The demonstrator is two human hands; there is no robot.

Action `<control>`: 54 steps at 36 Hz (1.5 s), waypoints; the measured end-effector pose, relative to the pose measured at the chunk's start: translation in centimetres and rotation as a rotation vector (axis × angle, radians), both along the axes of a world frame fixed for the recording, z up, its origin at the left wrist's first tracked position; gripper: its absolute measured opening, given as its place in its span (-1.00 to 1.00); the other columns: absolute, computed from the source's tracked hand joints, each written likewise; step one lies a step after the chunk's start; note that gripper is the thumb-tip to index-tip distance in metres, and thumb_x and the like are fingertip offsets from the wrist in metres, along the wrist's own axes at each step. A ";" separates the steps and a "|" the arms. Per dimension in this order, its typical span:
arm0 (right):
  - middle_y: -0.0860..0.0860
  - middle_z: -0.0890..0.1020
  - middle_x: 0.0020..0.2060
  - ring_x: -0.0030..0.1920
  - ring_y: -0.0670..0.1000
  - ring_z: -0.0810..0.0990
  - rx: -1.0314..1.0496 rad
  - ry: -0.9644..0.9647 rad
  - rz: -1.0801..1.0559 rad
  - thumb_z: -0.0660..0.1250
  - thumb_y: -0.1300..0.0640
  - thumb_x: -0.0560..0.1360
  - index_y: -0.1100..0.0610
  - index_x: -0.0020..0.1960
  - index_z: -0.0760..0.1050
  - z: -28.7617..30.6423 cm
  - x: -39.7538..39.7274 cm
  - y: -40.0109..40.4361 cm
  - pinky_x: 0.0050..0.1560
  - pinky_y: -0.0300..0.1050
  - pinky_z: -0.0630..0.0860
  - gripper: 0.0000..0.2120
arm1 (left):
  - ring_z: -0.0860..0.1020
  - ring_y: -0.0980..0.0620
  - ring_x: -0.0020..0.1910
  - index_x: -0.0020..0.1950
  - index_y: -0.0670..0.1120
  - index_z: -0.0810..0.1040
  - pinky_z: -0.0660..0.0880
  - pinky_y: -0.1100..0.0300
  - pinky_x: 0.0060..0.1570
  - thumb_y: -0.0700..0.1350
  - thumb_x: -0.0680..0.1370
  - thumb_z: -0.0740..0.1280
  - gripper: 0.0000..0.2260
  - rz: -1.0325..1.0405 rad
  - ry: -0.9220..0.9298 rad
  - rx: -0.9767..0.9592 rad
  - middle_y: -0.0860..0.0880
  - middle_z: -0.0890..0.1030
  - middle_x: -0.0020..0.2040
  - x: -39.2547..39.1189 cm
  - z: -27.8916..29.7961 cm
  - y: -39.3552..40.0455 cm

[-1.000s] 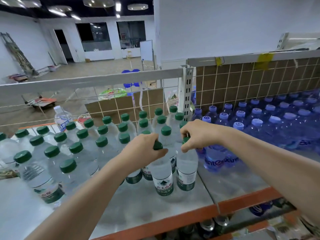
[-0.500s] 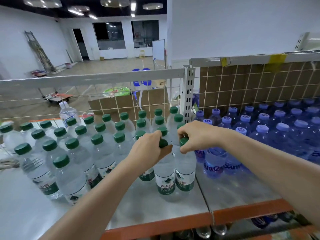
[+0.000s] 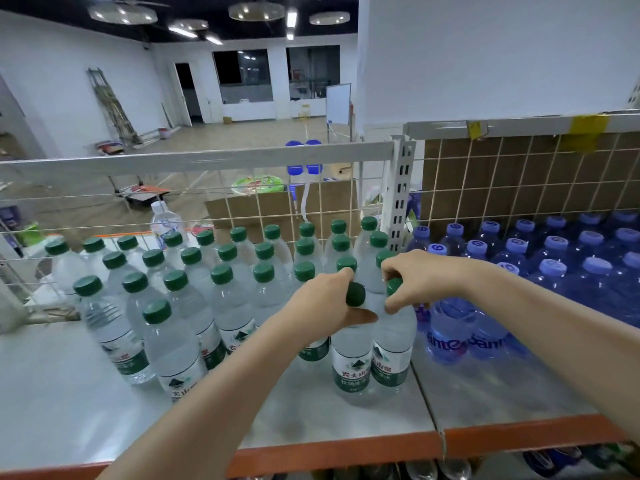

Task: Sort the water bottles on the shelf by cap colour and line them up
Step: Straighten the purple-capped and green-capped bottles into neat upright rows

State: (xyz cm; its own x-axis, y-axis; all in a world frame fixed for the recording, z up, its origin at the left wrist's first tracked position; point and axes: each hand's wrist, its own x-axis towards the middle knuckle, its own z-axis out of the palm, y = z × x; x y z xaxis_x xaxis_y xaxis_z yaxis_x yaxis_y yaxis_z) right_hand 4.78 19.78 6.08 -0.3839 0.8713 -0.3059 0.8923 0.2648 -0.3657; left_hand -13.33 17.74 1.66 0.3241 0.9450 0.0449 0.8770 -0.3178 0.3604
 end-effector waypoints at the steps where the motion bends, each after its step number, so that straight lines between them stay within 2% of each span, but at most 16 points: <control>1: 0.18 0.62 -0.08 -0.27 0.03 0.59 0.010 0.004 -0.002 0.47 0.06 0.38 0.14 -0.04 0.41 -0.1 0.0 0.0 -0.29 -0.12 0.59 -0.71 | 0.45 -0.05 -0.24 -0.11 -0.05 0.29 0.40 0.08 -0.27 0.25 0.38 0.43 -0.53 0.001 -0.005 0.006 0.00 0.45 -0.22 0.1 0.1 -0.1; 3: 0.17 0.62 -0.09 -0.26 0.05 0.60 0.043 -0.025 0.001 0.47 0.03 0.38 0.11 -0.06 0.42 0.0 -0.1 0.0 -0.28 -0.09 0.56 -0.71 | 0.45 -0.06 -0.24 -0.12 -0.05 0.29 0.40 0.09 -0.28 0.24 0.38 0.44 -0.54 -0.001 -0.017 0.017 0.00 0.45 -0.22 0.2 0.2 -0.4; 7: 0.03 0.59 -0.18 -0.22 0.00 0.54 0.198 -0.204 0.038 0.44 -0.17 0.35 0.02 -0.14 0.41 0.4 -0.8 -0.4 -0.24 -0.08 0.40 -0.67 | 0.46 -0.07 -0.20 -0.05 -0.08 0.33 0.44 0.08 -0.22 0.22 0.40 0.45 -0.54 -0.006 -0.043 0.004 -0.03 0.48 -0.14 -0.2 0.6 -1.1; 10: -0.05 0.57 -0.22 -0.22 -0.07 0.51 0.288 -0.235 0.068 0.38 -0.14 0.43 0.01 -0.16 0.43 1.4 -1.9 -0.7 -0.24 -0.11 0.42 -0.76 | 0.51 -0.07 -0.13 0.11 -0.12 0.41 0.51 0.06 -0.14 0.25 0.41 0.40 -0.48 0.022 -0.037 0.006 -0.06 0.56 -0.02 -1.5 1.3 -1.8; 12: -0.05 0.54 -0.19 -0.20 -0.07 0.50 0.348 -0.237 0.100 0.34 -0.08 0.47 0.00 -0.14 0.42 2.2 -2.9 -0.9 -0.20 -0.12 0.47 -0.82 | 0.51 -0.05 -0.15 0.17 -0.10 0.42 0.49 0.08 -0.17 0.29 0.44 0.35 -0.47 0.055 -0.002 0.035 -0.04 0.55 -0.04 -2.8 2.1 -2.1; 17: -0.03 0.51 -0.16 -0.18 -0.04 0.49 0.445 -0.187 0.172 0.27 -0.02 0.52 0.02 -0.13 0.41 3.5 -6.2 -1.1 -0.16 -0.09 0.47 -0.87 | 0.53 -0.02 -0.17 0.07 -0.09 0.48 0.52 0.10 -0.17 0.27 0.49 0.29 -0.56 0.125 -0.007 0.150 0.02 0.55 -0.09 -7.2 3.6 -3.3; 23: -0.02 0.54 -0.21 -0.20 0.00 0.51 0.434 0.013 0.247 0.30 0.01 0.51 0.04 -0.17 0.43 3.3 -11.4 -1.8 -0.13 -0.03 0.51 -0.86 | 0.53 0.00 -0.19 -0.05 -0.06 0.47 0.52 0.12 -0.22 0.17 0.53 0.29 -0.71 0.276 -0.018 0.211 0.00 0.55 -0.17 -13.4 4.2 -4.7; 27: -0.03 0.56 -0.20 -0.18 -0.01 0.53 0.408 0.072 0.302 0.32 -0.01 0.52 0.07 -0.11 0.47 2.8 -15.4 -2.0 -0.12 -0.03 0.51 -0.85 | 0.54 0.01 -0.26 -0.04 -0.05 0.49 0.55 0.08 -0.22 0.15 0.54 0.30 -0.73 0.325 -0.024 0.210 0.00 0.57 -0.20 -17.6 4.1 -5.7; 31: -0.11 0.55 -0.13 -0.12 -0.11 0.53 0.347 0.140 0.340 0.33 -0.10 0.53 -0.01 -0.03 0.47 2.3 -19.1 -2.3 -0.14 -0.21 0.45 -0.83 | 0.48 0.06 -0.31 -0.06 -0.05 0.48 0.44 0.16 -0.29 0.09 0.55 0.32 -0.79 0.393 -0.053 0.231 0.08 0.49 -0.27 -21.8 4.1 -5.9; 34: -0.13 0.54 -0.12 -0.11 -0.11 0.53 0.319 0.143 0.338 0.33 -0.17 0.51 -0.02 0.01 0.47 1.7 -21.8 -2.5 -0.17 -0.26 0.41 -0.76 | 0.43 0.06 -0.32 -0.09 -0.04 0.44 0.39 0.15 -0.30 0.06 0.53 0.33 -0.82 0.466 -0.060 0.275 0.07 0.45 -0.28 -25.5 4.3 -5.4; 37: -0.13 0.55 -0.11 -0.10 -0.13 0.53 0.318 0.154 0.312 0.33 -0.20 0.50 -0.02 0.04 0.47 1.5 -23.8 -2.4 -0.12 -0.23 0.46 -0.73 | 0.44 -0.01 -0.35 -0.07 -0.04 0.44 0.37 0.12 -0.32 0.05 0.52 0.33 -0.82 0.539 -0.080 0.274 0.01 0.49 -0.27 -28.9 4.3 -4.7; 40: -0.11 0.55 -0.11 -0.09 -0.08 0.55 0.330 0.156 0.277 0.33 -0.17 0.51 0.01 0.05 0.49 1.7 -25.9 -2.3 -0.08 -0.18 0.50 -0.72 | 0.47 -0.09 -0.28 -0.02 -0.07 0.46 0.39 0.12 -0.28 0.01 0.53 0.32 -0.83 0.570 -0.050 0.259 -0.05 0.51 -0.21 -32.1 4.7 -4.0; 45: -0.13 0.55 -0.17 -0.17 -0.15 0.52 0.362 0.186 0.225 0.35 -0.13 0.51 0.00 -0.03 0.49 2.0 -29.2 -1.9 -0.22 -0.24 0.41 -0.80 | 0.49 -0.06 -0.31 0.04 -0.09 0.46 0.43 0.11 -0.25 -0.02 0.54 0.31 -0.82 0.603 -0.011 0.249 -0.05 0.53 -0.18 -37.5 4.6 -2.3; 48: -0.13 0.56 -0.14 -0.14 -0.12 0.54 0.366 0.206 0.191 0.35 -0.13 0.50 -0.05 -0.05 0.48 1.7 -31.2 -1.7 -0.21 -0.25 0.40 -0.83 | 0.52 -0.08 -0.25 0.10 -0.09 0.45 0.45 0.11 -0.22 -0.01 0.53 0.31 -0.78 0.617 -0.015 0.222 -0.09 0.57 -0.08 -40.0 3.8 -1.4; 51: -0.08 0.57 -0.08 -0.13 -0.11 0.53 0.365 0.216 0.177 0.35 -0.11 0.51 0.01 0.02 0.51 1.5 -33.3 -1.6 -0.19 -0.24 0.43 -0.79 | 0.53 -0.13 -0.06 0.22 -0.11 0.44 0.43 0.10 -0.13 -0.02 0.52 0.32 -0.69 0.624 -0.033 0.216 -0.12 0.56 0.07 -42.1 3.1 -0.3; 54: -0.04 0.58 -0.03 -0.08 -0.07 0.54 0.380 0.192 0.176 0.34 -0.11 0.52 0.04 0.08 0.51 1.5 -35.3 -1.2 -0.06 -0.12 0.52 -0.74 | 0.50 -0.15 0.12 0.33 -0.09 0.38 0.43 0.05 -0.01 -0.02 0.52 0.34 -0.59 0.626 -0.058 0.210 -0.14 0.48 0.21 -43.9 2.6 1.0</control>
